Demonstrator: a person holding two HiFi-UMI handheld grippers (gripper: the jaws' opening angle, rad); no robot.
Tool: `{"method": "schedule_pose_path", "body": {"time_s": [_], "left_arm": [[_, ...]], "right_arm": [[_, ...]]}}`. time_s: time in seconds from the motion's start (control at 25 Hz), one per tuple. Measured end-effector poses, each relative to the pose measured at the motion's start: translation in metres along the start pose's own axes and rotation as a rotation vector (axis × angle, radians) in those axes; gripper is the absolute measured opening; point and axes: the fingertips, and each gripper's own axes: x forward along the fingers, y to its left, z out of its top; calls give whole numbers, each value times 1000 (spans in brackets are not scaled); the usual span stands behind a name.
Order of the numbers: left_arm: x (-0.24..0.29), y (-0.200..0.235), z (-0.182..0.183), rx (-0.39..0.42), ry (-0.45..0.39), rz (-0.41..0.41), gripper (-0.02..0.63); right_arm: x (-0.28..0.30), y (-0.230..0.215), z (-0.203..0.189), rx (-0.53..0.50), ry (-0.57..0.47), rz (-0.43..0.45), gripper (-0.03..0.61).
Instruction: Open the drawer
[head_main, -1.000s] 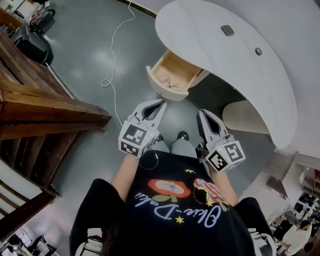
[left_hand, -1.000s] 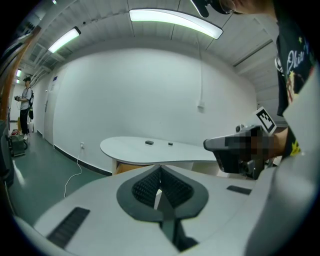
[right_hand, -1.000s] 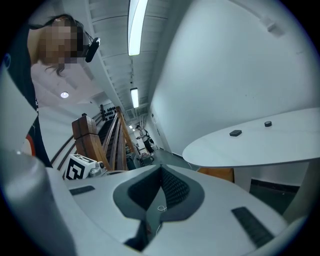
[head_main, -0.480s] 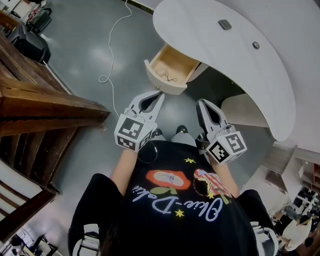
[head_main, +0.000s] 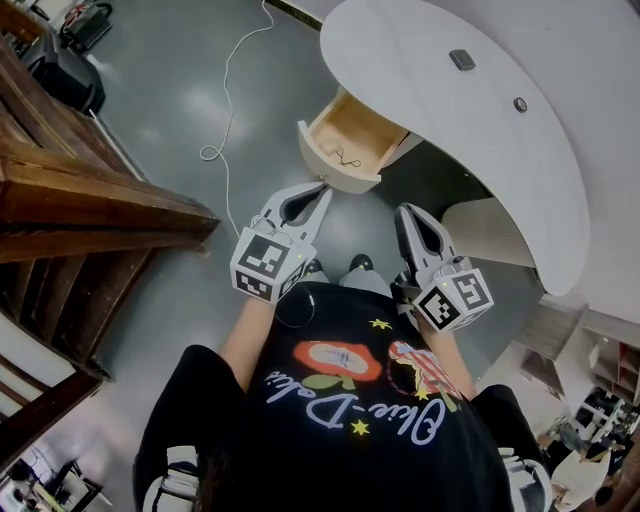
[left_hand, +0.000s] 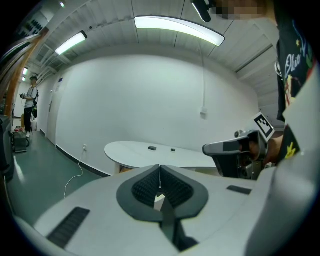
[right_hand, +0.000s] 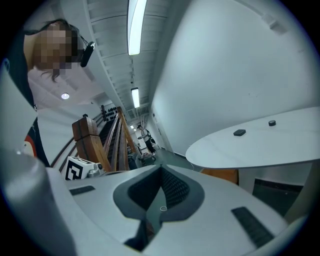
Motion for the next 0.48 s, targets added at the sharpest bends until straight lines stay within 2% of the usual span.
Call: {"method": "schedule_pose_path", "body": {"time_s": [0.48], "left_arm": [[-6,9,-1,-21,-14,15,6]], "right_arm": [[8,6,-2,2,-2,18,0]]}}
